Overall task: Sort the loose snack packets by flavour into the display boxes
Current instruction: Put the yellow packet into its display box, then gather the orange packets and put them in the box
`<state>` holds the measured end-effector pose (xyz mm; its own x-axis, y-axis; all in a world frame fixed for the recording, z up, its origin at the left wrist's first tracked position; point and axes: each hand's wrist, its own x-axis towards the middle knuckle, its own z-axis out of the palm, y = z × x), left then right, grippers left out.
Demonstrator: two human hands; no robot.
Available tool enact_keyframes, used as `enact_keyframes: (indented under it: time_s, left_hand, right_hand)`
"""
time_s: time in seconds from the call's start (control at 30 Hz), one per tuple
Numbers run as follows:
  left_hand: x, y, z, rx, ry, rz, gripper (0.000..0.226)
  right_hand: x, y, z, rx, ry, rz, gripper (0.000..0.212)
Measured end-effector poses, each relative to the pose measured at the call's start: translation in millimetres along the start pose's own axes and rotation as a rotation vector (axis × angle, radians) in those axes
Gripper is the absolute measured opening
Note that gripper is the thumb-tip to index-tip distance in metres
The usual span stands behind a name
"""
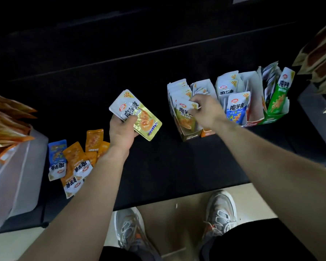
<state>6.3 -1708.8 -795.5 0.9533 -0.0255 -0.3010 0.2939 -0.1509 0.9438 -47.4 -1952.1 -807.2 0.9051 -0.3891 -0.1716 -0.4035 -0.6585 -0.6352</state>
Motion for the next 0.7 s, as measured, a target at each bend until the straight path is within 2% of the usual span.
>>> enact_keyframes:
  time_s: [0.1,0.17,0.23,0.3,0.37,0.5,0.7]
  left_hand:
    - [-4,0,6,0.007,-0.062,-0.012,0.016]
    - [-8,-1,10,0.036,-0.126,-0.013,0.018]
    - [-9,-1,15,0.060,-0.176,-0.018,0.023]
    - [-9,-2,23,0.068,-0.215,-0.026,0.029]
    - [-9,-1,36,0.061,-0.255,-0.026,0.030]
    - [-2,4,73,0.068,-0.289,0.005,0.024]
    - [11,0,116,0.248,-0.210,0.130,0.026]
  right_hand:
    - [19,7,-13,0.088,-0.123,-0.028,0.018]
    - [24,7,-10,0.086,-0.117,-0.024,0.022]
    - [24,5,-6,-0.012,-0.001,-0.040,0.025]
    - [17,3,-6,-0.103,0.199,-0.016,0.038]
    - [7,6,-7,-0.040,0.330,0.095,0.039]
    - [-28,34,-1,0.016,0.263,0.215,0.033]
    - [-56,59,3,0.037,0.186,0.268,0.025]
